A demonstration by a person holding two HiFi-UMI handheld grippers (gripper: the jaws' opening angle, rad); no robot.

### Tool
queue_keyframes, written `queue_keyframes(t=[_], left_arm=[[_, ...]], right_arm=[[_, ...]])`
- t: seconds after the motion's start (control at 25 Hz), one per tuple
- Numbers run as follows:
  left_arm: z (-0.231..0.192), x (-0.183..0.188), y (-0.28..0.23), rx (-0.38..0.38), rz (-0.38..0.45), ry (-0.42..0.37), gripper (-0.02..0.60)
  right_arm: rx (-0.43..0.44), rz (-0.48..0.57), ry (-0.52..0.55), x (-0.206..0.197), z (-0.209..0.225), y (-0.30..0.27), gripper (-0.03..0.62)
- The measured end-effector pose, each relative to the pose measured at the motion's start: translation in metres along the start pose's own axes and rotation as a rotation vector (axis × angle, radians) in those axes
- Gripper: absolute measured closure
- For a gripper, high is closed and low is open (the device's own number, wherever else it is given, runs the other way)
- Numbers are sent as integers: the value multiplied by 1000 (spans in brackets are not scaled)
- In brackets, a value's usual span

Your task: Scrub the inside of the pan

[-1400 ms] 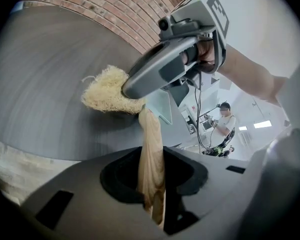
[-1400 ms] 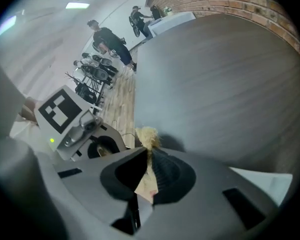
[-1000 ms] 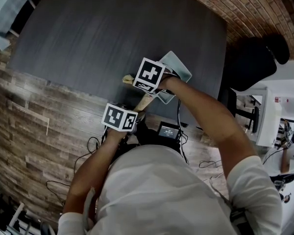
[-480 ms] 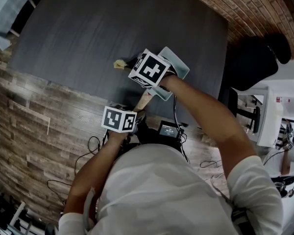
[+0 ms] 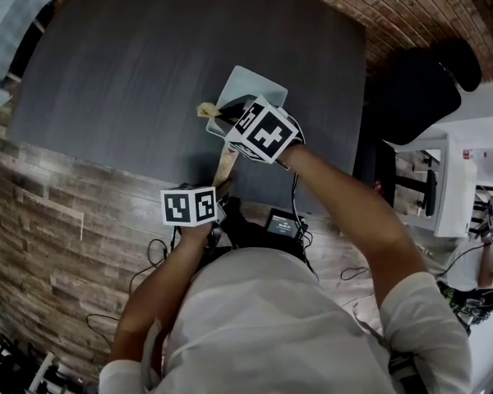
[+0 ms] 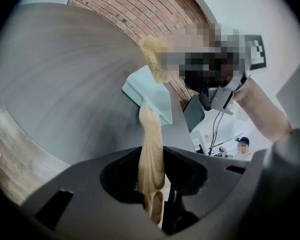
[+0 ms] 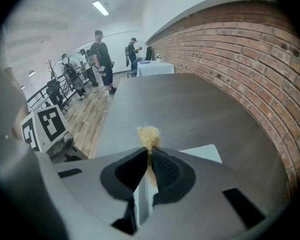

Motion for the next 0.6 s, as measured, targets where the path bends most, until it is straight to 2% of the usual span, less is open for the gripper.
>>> queue_keyframes(t=[0.24, 0.4, 0.6], left_arm=[[13, 9, -17, 13, 30, 50, 465], [19, 12, -19, 23, 54, 29, 457], [30, 17, -16, 16, 89, -15, 353]], right_arm=[[-16, 37, -48, -34, 22, 20, 557], [-18, 73, -79, -53, 35, 31, 557], [-10, 110, -125, -78, 53, 38, 557]])
Point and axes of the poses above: the fingertips, and each gripper's own axes: y backward along the fingers, z to its right, x out of its top, the point moved 6 cm from there along y, backward along the fingers, and after that the axes turned 11 degrees about -z, right-handed, at the moved point
